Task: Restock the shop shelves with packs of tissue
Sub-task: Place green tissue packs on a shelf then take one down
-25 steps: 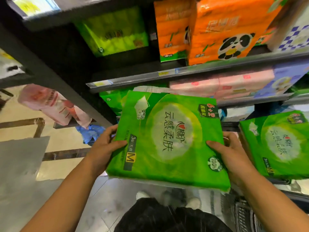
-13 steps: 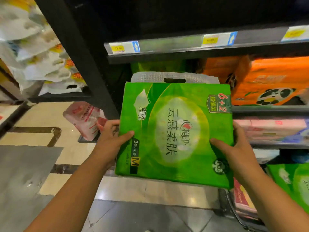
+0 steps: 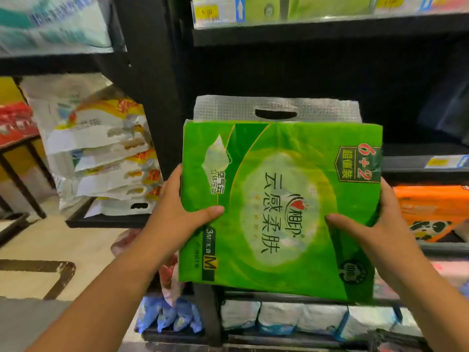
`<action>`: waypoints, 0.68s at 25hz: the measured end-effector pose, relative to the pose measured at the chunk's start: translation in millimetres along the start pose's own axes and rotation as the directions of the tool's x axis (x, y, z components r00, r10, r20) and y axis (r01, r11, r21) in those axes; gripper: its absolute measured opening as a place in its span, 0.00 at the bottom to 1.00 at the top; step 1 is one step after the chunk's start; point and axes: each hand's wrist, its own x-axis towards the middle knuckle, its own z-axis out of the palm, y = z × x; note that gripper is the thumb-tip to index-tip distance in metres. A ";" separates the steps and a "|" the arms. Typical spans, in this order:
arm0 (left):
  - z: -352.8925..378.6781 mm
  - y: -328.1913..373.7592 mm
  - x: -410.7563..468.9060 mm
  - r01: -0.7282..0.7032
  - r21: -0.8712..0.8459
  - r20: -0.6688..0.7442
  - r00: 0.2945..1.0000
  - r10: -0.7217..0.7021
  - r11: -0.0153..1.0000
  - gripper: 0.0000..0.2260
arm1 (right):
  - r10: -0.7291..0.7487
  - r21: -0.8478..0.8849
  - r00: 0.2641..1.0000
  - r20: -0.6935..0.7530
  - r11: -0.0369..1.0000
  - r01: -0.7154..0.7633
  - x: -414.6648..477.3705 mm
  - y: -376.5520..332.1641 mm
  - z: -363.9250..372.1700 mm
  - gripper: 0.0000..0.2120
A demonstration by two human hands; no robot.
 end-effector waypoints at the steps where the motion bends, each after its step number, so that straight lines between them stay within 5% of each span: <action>1: -4.8 9.1 5.1 -0.031 0.006 -0.015 0.999 0.031 1.000 0.45 | -0.021 0.007 1.000 -0.004 1.000 0.021 4.0 -11.6 0.6 0.41; 5: -20.6 42.3 20.5 -0.152 0.046 -0.122 0.980 0.156 0.987 0.39 | -0.095 0.035 0.993 -0.070 0.995 0.098 17.9 -50.6 0.8 0.49; 17: -19.5 121.0 55.1 -0.363 0.087 -0.273 0.887 0.373 0.928 0.45 | -0.396 -0.062 0.915 -0.080 0.918 0.392 86.5 -137.6 -35.3 0.43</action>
